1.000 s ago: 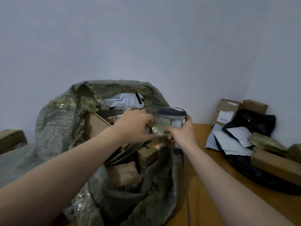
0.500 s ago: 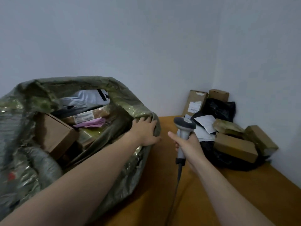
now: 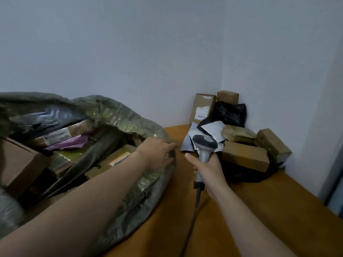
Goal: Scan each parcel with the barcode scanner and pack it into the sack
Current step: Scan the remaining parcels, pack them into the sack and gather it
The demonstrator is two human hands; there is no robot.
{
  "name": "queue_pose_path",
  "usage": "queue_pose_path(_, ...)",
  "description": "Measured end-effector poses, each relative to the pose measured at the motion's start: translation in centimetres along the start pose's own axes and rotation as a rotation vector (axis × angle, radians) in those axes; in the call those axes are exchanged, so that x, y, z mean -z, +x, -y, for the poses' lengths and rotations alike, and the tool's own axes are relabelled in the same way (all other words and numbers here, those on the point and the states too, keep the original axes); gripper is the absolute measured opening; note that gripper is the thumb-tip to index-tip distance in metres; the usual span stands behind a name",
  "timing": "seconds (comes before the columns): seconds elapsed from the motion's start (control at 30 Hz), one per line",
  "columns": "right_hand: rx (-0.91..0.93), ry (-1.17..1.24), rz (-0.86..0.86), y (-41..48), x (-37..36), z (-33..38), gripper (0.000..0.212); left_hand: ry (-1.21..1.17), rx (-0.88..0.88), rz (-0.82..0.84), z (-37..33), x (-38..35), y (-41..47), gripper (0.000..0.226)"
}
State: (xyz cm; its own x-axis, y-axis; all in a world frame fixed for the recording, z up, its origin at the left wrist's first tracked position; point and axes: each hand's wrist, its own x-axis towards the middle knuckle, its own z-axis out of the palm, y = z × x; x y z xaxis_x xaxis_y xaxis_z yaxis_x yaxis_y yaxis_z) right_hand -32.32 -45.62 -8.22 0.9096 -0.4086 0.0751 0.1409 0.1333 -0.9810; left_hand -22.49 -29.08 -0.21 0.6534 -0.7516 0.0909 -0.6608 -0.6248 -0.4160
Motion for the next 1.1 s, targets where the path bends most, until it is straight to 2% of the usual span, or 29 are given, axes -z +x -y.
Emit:
queue_pose_path(0.17, 0.053, -0.014, -0.088, -0.5, 1.4, -0.2, 0.046, -0.050, 0.051, -0.049, -1.0, 0.4, 1.1, 0.053)
queue_pose_path(0.33, 0.132, -0.031, -0.223, -0.8, 3.9, -1.1, 0.036, -0.395, 0.173, -0.044, -4.1, -1.0, 4.0, 0.053)
queue_pose_path(0.43, 0.187, -0.024, -0.341, -0.9, 5.9, -2.0, 0.035, -0.561, 0.132, -0.084, -6.9, -2.1, 6.2, 0.059)
queue_pose_path(0.53, 0.214, 0.034, -0.491, -0.7, 7.9, -2.7, 0.034, -0.569, 0.008, -0.135, -9.6, -2.2, 8.6, 0.067)
queue_pose_path(0.67, 0.236, 0.083, -0.584, -0.3, 9.0, -3.3, 0.047, -0.524, -0.120, -0.137, -12.3, -1.8, 12.1, 0.074)
queue_pose_path(0.77, 0.226, 0.079, -0.617, -0.2, 8.7, -3.4, 0.081, -0.462, -0.144, -0.061, -14.0, -2.0, 14.2, 0.073)
queue_pose_path(0.8, 0.230, 0.086, -0.628, -0.1, 8.7, -3.5, 0.085, -0.459, -0.143, -0.029, -14.4, -2.2, 14.6, 0.073)
queue_pose_path(0.93, 0.264, 0.091, -0.627, 0.1, 8.7, -3.8, 0.099, -0.496, -0.122, -0.032, -15.3, -3.1, 15.4, 0.050)
queue_pose_path(1.0, 0.277, 0.096, -0.611, 0.1, 8.7, -3.9, 0.099, -0.495, -0.107, -0.020, -15.3, -3.0, 15.4, 0.056)
queue_pose_path(1.1, 0.274, 0.085, -0.597, 0.1, 8.6, -3.7, 0.087, -0.589, -0.114, -0.013, -15.5, -2.7, 15.4, 0.043)
